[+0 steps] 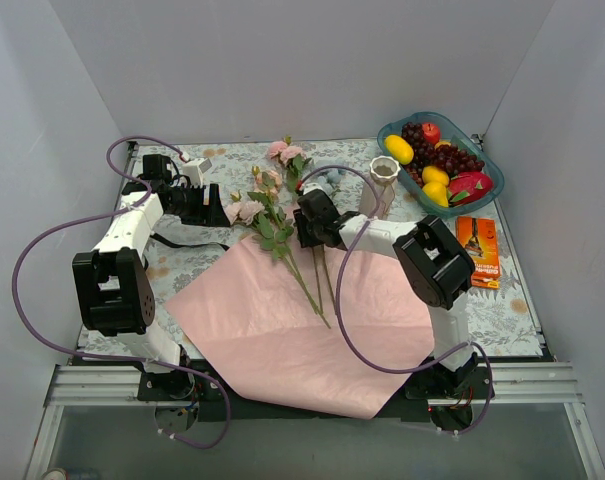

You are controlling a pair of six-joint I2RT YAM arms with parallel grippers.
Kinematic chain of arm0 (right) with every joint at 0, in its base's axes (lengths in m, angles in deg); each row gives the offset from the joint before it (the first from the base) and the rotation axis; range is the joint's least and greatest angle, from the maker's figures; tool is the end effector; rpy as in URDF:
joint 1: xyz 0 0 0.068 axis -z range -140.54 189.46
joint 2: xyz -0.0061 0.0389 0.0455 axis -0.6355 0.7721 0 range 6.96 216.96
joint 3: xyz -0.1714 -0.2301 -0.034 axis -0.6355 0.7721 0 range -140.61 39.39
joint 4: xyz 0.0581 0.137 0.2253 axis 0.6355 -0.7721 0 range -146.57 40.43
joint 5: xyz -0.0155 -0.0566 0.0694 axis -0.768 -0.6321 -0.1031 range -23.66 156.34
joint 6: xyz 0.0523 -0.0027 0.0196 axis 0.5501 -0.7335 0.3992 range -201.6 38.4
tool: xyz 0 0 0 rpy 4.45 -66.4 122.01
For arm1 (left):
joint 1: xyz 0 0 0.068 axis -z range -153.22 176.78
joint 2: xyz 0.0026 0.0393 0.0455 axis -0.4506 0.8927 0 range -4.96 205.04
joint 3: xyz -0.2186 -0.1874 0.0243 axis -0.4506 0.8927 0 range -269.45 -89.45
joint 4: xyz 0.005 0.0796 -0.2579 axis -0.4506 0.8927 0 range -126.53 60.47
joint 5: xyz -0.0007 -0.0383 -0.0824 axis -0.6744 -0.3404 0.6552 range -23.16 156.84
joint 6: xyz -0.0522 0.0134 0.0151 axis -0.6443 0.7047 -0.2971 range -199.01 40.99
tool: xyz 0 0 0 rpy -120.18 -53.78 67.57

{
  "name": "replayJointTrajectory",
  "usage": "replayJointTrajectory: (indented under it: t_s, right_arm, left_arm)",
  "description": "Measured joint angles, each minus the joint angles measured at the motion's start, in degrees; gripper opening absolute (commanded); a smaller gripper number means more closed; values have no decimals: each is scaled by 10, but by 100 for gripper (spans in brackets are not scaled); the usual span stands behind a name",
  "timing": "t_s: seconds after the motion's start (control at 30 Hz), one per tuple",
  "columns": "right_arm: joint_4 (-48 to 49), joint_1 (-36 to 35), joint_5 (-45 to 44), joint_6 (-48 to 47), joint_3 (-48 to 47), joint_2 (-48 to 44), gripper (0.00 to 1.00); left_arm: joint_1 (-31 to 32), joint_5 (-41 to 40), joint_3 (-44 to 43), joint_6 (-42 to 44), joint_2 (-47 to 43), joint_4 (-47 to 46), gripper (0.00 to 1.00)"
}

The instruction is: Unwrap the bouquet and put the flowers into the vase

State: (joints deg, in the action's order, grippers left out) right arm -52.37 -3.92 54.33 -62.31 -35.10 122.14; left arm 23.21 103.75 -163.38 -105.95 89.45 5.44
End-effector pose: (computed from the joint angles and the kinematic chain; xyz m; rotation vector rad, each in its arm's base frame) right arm 0.3341 0.3050 0.1705 -0.3828 2.2980 0.3111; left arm 0.3498 -0.0013 0.2677 -0.4851 2.5976 -0.9914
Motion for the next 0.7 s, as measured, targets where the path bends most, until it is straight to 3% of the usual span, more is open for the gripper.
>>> replayJointTrajectory:
  t_s: [0.2,0.47,0.7]
  right_arm:
    - [-5,2,2,-13,-36,27,9]
    - [-15,3,6,-15,-37,20,8]
    - [-22,3,8,-19,-33,-49,8]
  left_arm:
    - [0,3,0,0,0,0,66]
    - [0,6,0,-1,0,0,66]
    - [0,11,0,-2,0,0,66]
